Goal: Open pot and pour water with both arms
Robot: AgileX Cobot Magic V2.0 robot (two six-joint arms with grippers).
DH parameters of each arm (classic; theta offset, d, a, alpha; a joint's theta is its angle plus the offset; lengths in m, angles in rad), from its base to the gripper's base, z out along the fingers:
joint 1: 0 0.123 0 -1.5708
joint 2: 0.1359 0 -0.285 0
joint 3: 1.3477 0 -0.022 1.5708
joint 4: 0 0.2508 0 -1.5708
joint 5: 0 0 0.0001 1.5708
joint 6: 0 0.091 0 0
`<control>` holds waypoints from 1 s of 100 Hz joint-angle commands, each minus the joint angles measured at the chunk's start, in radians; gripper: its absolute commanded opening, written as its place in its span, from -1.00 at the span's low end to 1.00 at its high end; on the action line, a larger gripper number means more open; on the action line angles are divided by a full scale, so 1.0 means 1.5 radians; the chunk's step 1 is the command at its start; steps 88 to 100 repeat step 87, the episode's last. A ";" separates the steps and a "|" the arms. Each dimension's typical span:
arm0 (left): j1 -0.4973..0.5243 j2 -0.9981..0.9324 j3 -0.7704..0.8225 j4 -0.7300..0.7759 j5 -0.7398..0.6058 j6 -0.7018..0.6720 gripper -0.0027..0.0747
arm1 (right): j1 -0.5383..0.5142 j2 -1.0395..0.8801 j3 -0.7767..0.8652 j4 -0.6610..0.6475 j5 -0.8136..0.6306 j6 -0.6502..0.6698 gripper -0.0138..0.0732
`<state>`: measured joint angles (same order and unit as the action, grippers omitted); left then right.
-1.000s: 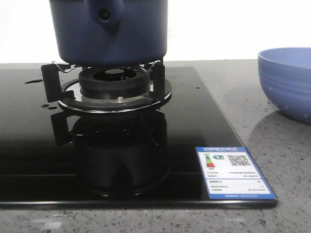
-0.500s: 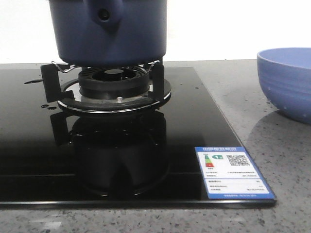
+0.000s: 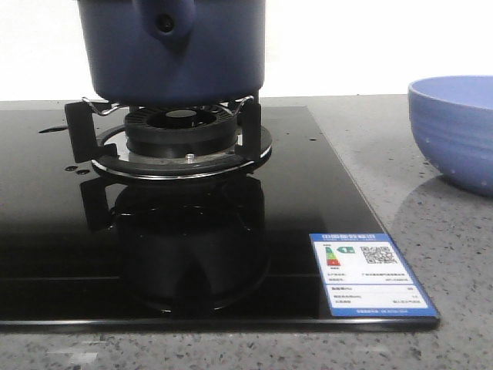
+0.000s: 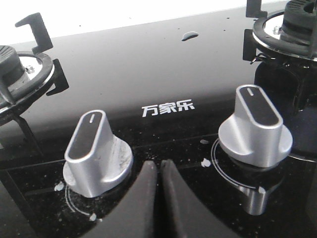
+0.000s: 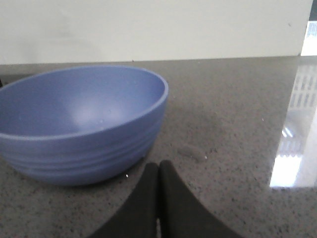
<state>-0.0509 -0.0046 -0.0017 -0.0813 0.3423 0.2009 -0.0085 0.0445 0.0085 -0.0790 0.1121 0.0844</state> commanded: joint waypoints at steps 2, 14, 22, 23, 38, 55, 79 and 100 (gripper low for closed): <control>0.001 -0.017 0.023 -0.002 -0.027 -0.007 -0.98 | -0.006 -0.016 0.016 -0.010 0.029 0.001 -0.83; 0.001 -0.017 0.023 -0.002 -0.027 -0.007 -0.98 | -0.006 -0.048 0.016 -0.010 0.138 0.001 -0.83; 0.001 -0.017 0.023 -0.002 -0.027 -0.007 -0.98 | -0.008 -0.047 0.016 -0.010 0.135 0.001 -0.83; 0.001 -0.017 0.023 -0.002 -0.027 -0.007 -0.98 | -0.008 -0.047 0.016 -0.010 0.135 0.001 -0.83; 0.001 -0.017 0.023 -0.002 -0.027 -0.007 -0.98 | -0.008 -0.047 0.016 -0.010 0.135 0.001 -0.83; 0.001 -0.017 0.023 -0.002 -0.027 -0.007 -0.98 | -0.008 -0.047 0.016 -0.010 0.135 0.001 -0.83; 0.001 -0.017 0.023 -0.002 -0.027 -0.007 -0.98 | -0.008 -0.047 0.016 -0.010 0.135 0.001 -0.83; 0.001 -0.017 0.023 -0.002 -0.027 -0.007 -0.98 | -0.008 -0.047 0.016 -0.010 0.135 0.001 -0.83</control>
